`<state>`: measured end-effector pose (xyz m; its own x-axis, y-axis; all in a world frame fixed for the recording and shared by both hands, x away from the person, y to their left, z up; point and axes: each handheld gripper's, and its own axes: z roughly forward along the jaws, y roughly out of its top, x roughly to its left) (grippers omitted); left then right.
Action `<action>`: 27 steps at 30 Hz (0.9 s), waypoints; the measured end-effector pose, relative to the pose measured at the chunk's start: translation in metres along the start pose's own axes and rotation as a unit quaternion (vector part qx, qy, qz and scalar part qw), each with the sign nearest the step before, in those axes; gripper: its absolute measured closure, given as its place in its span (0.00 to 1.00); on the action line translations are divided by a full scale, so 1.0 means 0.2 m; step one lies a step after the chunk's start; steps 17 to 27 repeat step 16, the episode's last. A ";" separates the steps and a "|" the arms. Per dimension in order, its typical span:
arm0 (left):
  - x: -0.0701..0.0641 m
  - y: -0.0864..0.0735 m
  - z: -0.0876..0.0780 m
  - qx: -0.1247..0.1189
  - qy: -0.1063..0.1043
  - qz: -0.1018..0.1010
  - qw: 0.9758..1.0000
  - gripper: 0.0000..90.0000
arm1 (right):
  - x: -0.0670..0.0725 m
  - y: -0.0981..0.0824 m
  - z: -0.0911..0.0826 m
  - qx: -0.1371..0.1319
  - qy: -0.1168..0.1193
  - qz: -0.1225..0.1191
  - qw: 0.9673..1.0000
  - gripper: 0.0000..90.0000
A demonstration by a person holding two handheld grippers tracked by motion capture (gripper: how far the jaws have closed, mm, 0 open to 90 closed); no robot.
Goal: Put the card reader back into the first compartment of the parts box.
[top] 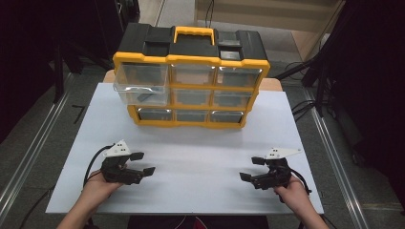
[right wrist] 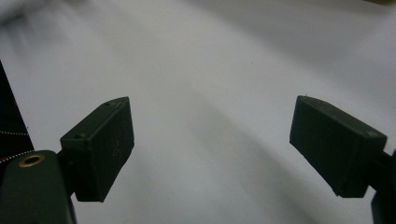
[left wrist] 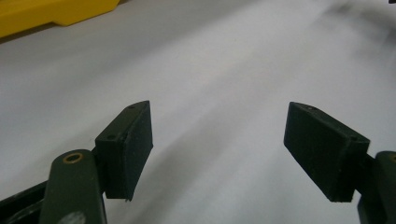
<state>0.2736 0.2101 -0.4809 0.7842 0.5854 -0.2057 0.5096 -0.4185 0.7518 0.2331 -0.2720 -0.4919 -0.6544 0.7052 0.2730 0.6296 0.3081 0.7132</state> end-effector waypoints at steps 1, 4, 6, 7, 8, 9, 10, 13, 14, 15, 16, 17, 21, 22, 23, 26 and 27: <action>0.00 0.00 -0.01 0.000 0.002 0.001 1.000 0.28 | 0.00 0.00 0.00 0.001 0.002 0.000 1.000 0.14; 0.00 -0.01 -0.02 0.000 0.005 -0.001 1.000 0.28 | 0.00 0.01 0.01 0.001 0.003 -0.002 1.000 0.14; 0.00 -0.02 -0.02 0.004 0.006 -0.001 1.000 0.28 | 0.00 0.01 0.01 0.001 0.005 -0.003 1.000 0.14; 0.01 -0.02 -0.02 0.004 0.006 -0.002 1.000 0.28 | 0.00 0.01 0.02 0.001 0.004 -0.002 1.000 0.14; 0.01 -0.02 -0.02 0.006 0.006 -0.004 1.000 0.28 | 0.00 0.02 0.02 0.001 0.005 -0.002 1.000 0.14; 0.00 -0.02 -0.02 0.008 0.007 -0.003 1.000 0.28 | 0.00 0.02 0.02 0.002 0.004 -0.005 1.000 0.14; 0.00 -0.03 -0.02 0.010 0.009 -0.001 1.000 0.28 | 0.00 0.02 0.02 0.002 0.005 -0.006 1.000 0.14; 0.00 -0.03 -0.01 0.010 0.007 0.003 1.000 0.28 | 0.00 0.02 0.02 0.002 0.006 -0.006 1.000 0.14; 0.00 -0.03 -0.01 0.011 0.006 0.004 1.000 0.28 | 0.00 0.02 0.02 0.002 0.006 -0.006 1.000 0.14; 0.00 -0.03 -0.01 0.014 0.009 0.005 1.000 0.28 | 0.00 0.02 0.02 0.002 0.007 -0.005 1.000 0.14; 0.00 -0.03 -0.01 0.017 0.010 0.005 1.000 0.28 | 0.00 0.02 0.02 0.003 0.010 -0.002 1.000 0.16; 0.00 -0.03 -0.01 0.017 0.010 0.005 1.000 0.28 | 0.00 0.02 0.02 0.003 0.010 -0.002 1.000 0.16; 0.00 -0.03 -0.01 0.017 0.010 0.005 1.000 0.28 | 0.00 0.02 0.02 0.003 0.010 -0.002 1.000 0.16; 0.00 -0.03 -0.01 0.017 0.010 0.005 1.000 0.28 | 0.00 0.02 0.02 0.003 0.010 -0.002 1.000 0.16; 0.00 -0.03 -0.01 0.017 0.010 0.005 1.000 0.28 | 0.00 0.02 0.02 0.003 0.010 -0.002 1.000 0.16; 0.00 -0.03 -0.01 0.017 0.010 0.005 1.000 0.28 | 0.00 0.02 0.02 0.003 0.010 -0.002 1.000 0.16; 0.00 -0.03 -0.01 0.017 0.010 0.005 1.000 0.28 | 0.00 0.02 0.02 0.003 0.010 -0.002 1.000 0.16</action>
